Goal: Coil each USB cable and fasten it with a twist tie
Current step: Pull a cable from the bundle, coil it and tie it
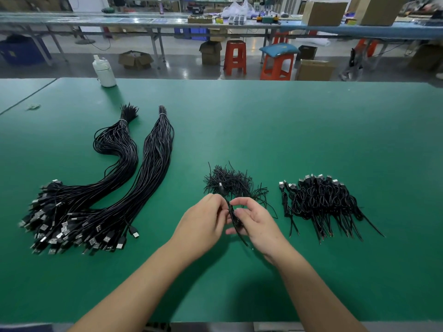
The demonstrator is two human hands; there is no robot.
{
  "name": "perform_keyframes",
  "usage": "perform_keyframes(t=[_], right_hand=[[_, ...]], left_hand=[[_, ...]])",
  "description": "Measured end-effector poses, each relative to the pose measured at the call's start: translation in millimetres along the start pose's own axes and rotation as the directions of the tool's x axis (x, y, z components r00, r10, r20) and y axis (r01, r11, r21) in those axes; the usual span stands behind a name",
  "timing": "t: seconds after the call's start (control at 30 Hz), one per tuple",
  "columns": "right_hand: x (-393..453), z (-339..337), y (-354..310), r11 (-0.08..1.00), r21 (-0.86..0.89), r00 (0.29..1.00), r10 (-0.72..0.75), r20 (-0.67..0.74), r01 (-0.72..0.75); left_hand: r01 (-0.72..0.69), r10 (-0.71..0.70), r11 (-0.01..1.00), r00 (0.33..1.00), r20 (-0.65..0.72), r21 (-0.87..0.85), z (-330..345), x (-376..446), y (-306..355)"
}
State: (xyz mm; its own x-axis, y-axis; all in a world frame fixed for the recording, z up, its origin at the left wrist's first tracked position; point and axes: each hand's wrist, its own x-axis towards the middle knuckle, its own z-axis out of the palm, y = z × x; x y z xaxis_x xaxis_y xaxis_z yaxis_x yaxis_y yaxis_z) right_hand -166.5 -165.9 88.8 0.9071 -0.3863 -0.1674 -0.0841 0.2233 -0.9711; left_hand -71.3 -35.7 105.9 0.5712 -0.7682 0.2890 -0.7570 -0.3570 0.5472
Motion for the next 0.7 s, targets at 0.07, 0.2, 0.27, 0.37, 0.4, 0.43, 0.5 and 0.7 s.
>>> perform_keyframes(t=[0.07, 0.2, 0.27, 0.37, 0.4, 0.43, 0.5, 0.7], right_hand=[[-1, -3, -1, 0.999, 0.015, 0.997, 0.038, 0.069, -0.04], [1, -1, -6, 1.0, 0.015, 0.997, -0.014, 0.081, 0.013], [3, 0, -9, 0.997, -0.064, 0.999, -0.037, 0.037, 0.039], [5, -2, -12, 0.97, -0.243, 0.999, -0.036, -0.007, 0.034], [5, -3, -13, 0.964, -0.265, 0.999, -0.035, -0.008, 0.032], [5, -2, -13, 0.97, -0.242, 0.999, -0.033, 0.005, 0.033], [4, 3, -13, 0.996, -0.089, 0.999, -0.009, 0.044, 0.013], [5, 12, -8, 0.991, 0.128, 0.999, -0.021, -0.042, 0.026]], left_hand=[[-0.002, 0.002, 1.0, 1.0, -0.007, -0.027, -3, 2, -2], [-0.02, 0.017, 0.995, 0.999, -0.029, -0.1, -5, 2, -4], [-0.053, 0.05, 0.997, 0.997, -0.057, -0.053, -5, 2, -3], [-0.172, 0.192, 0.967, 0.977, -0.093, 0.188, -7, 2, -4], [-0.224, 0.258, 0.934, 0.962, -0.089, 0.279, -8, 2, -6], [-0.262, 0.306, 0.905, 0.948, -0.085, 0.336, -9, 2, -8], [-0.297, 0.354, 0.874, 0.931, -0.087, 0.385, -9, 1, -10], [-0.146, 0.162, 0.967, 0.985, -0.06, 0.21, -4, -3, -11]])
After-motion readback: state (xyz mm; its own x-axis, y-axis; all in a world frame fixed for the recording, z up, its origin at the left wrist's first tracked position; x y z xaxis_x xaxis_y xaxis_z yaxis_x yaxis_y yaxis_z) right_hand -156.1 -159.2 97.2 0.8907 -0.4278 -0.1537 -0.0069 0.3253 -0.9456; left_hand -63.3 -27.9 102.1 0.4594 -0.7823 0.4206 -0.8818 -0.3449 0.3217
